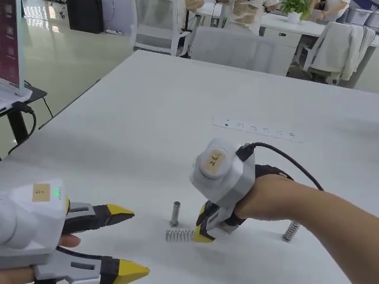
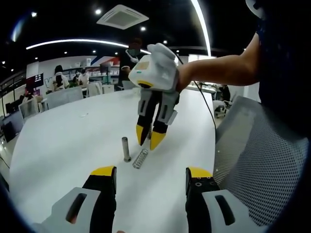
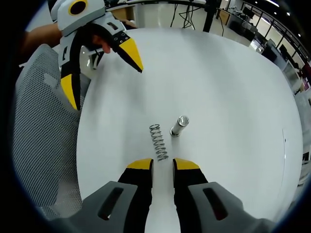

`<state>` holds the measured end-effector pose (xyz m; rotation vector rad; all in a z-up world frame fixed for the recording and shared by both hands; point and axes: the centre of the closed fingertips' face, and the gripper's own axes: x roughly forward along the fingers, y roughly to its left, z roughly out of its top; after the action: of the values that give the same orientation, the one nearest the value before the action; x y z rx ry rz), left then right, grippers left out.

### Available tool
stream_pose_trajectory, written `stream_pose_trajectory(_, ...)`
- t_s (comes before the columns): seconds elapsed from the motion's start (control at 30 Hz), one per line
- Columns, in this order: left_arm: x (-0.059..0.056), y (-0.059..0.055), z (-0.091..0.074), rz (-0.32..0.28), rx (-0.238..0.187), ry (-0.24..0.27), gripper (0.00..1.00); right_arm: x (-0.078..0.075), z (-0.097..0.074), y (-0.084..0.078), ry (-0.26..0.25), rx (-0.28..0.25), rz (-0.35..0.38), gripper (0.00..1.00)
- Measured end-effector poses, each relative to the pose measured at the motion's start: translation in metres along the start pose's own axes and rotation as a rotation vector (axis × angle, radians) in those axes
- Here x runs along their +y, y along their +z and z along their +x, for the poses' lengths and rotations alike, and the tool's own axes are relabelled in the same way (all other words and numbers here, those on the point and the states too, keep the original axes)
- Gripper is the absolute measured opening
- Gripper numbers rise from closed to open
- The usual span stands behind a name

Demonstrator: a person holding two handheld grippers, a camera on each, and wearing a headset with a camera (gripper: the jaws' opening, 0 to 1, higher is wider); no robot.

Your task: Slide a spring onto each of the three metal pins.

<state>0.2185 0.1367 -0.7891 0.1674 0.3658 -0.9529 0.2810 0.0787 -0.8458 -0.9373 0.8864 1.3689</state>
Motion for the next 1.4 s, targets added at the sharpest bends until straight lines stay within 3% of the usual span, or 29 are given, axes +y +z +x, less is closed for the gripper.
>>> stream_pose_trajectory(0.77,0.001,0.000,0.004,-0.016,0.010,-0.005,0.52,0.003,0.017,-0.001,0.042,0.038,-0.055,0.11)
stream_pose_trajectory(1.1,0.001,0.001,0.004,-0.013,0.010,-0.005,0.51,0.004,0.017,-0.001,0.030,0.043,-0.113,0.08)
stream_pose_trajectory(1.4,-0.003,0.001,0.008,-0.006,0.013,-0.019,0.51,0.009,0.010,-0.003,0.034,0.039,-0.108,0.08)
